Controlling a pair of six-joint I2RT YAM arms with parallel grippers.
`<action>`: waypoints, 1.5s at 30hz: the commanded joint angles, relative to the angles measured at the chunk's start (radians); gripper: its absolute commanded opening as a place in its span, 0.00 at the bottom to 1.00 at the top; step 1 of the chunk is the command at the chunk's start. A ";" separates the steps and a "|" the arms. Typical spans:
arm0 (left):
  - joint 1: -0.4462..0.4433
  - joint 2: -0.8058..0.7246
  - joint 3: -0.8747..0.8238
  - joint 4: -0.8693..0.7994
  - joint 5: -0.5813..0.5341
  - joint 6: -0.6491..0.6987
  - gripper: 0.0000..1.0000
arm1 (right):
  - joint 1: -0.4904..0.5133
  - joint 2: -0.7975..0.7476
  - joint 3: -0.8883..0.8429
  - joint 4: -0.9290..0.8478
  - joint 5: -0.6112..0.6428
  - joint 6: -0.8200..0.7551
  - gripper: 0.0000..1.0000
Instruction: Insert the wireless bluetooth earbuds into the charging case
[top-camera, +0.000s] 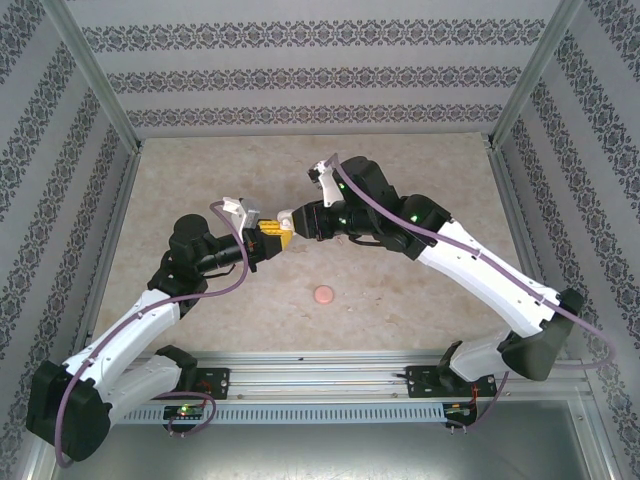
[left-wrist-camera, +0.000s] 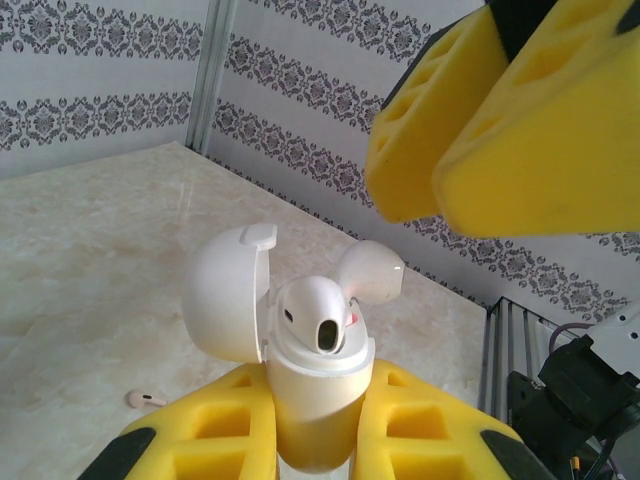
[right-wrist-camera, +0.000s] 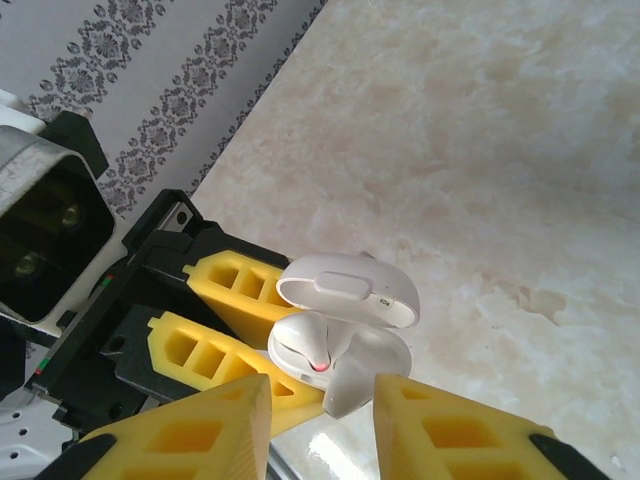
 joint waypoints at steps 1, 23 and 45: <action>-0.006 -0.018 0.026 0.020 0.003 0.010 0.00 | 0.000 0.021 0.035 -0.024 -0.029 0.012 0.31; -0.006 -0.044 0.007 0.037 0.013 -0.002 0.00 | -0.006 0.038 0.051 -0.070 -0.006 -0.034 0.23; -0.007 -0.047 -0.005 0.069 0.057 -0.009 0.00 | -0.064 -0.014 0.011 -0.017 -0.076 -0.045 0.29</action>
